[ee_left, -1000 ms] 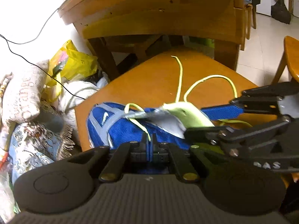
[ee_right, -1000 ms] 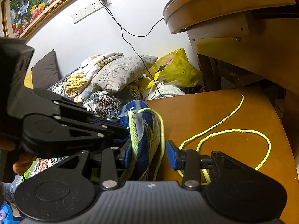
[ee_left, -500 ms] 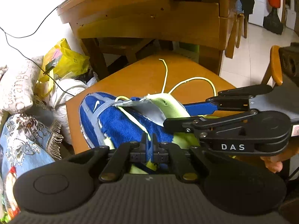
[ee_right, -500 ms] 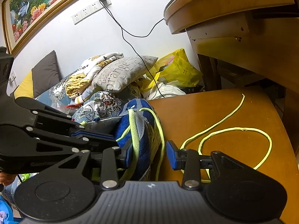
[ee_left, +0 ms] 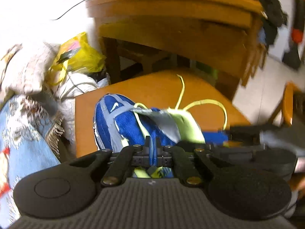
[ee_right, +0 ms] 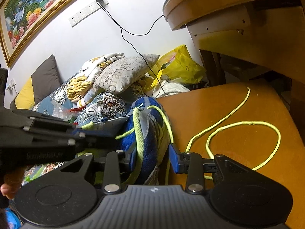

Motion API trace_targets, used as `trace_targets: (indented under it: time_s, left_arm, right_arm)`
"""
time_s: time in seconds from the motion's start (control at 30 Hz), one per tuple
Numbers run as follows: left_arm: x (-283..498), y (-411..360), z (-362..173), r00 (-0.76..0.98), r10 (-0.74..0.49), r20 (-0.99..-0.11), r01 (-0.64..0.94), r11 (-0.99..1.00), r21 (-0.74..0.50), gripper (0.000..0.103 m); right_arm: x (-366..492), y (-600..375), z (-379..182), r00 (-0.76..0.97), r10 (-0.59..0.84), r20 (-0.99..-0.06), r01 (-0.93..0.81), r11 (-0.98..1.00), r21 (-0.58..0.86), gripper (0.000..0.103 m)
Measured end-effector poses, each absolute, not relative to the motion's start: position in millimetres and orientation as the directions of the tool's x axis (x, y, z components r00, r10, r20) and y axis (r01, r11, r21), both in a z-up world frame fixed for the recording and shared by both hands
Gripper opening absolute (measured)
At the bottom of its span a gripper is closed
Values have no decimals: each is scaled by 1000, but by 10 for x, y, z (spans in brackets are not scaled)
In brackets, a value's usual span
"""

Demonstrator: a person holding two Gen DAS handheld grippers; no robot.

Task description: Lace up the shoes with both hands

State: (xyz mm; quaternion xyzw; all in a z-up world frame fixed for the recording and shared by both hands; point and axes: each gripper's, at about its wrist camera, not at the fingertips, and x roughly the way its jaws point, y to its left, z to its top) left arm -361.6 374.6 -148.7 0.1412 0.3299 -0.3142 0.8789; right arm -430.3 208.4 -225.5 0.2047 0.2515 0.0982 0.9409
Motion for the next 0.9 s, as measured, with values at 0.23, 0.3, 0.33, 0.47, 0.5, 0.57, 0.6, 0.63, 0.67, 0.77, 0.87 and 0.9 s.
trace_targets:
  time_s: [0.23, 0.3, 0.33, 0.47, 0.5, 0.57, 0.6, 0.63, 0.67, 0.77, 0.87, 0.9]
  left_arm:
    - [-3578, 3648, -1479, 659, -419, -625, 534, 846, -4, 27]
    - [-3606, 3589, -1487, 677, -404, -615, 505, 863, -11, 38]
    - [-3622, 3559, -1492, 689, -392, -609, 488, 873, -10, 38]
    - [-3724, 3477, -1516, 744, -330, -582, 419, 908, 21, 41]
    - [-3749, 3475, -1517, 753, -321, -574, 404, 915, 18, 41]
    - [-3775, 3478, -1510, 761, -315, -567, 387, 922, 7, 43]
    - [-3781, 3477, -1506, 763, -308, -568, 376, 927, 3, 43]
    - [-3788, 3475, -1500, 766, -302, -568, 367, 930, -1, 43]
    - [-3797, 3468, -1493, 768, -298, -567, 361, 932, 0, 44]
    - [-3821, 3408, -1503, 767, -292, -571, 363, 932, 11, 56]
    - [-3859, 3288, -1532, 785, -236, -573, 335, 939, 73, 56]
    - [-3872, 3253, -1541, 791, -216, -572, 326, 940, 96, 56]
  right_arm:
    - [-4349, 2110, -2261, 830, 341, -441, -112, 877, 466, 36]
    - [-4347, 2069, -2265, 822, 367, -436, -139, 870, 473, 37]
    - [-4346, 2048, -2267, 817, 381, -433, -152, 866, 476, 38]
    - [-4341, 1782, -2265, 803, 444, -398, -203, 831, 518, 42]
    - [-4352, 1695, -2260, 802, 455, -387, -217, 826, 521, 46]
    - [-4397, 1544, -2244, 801, 470, -371, -240, 819, 520, 53]
    - [-4425, 1494, -2232, 800, 477, -364, -253, 818, 516, 53]
    - [-4469, 1451, -2210, 809, 463, -361, -255, 832, 493, 52]
    - [-4520, 1413, -2185, 824, 438, -359, -251, 851, 461, 52]
    - [-4577, 1275, -2162, 852, 367, -373, -212, 894, 395, 52]
    - [-4463, 1256, -2219, 825, 312, -471, -161, 929, 334, 50]
    - [-4422, 1265, -2244, 811, 301, -501, -153, 937, 315, 49]
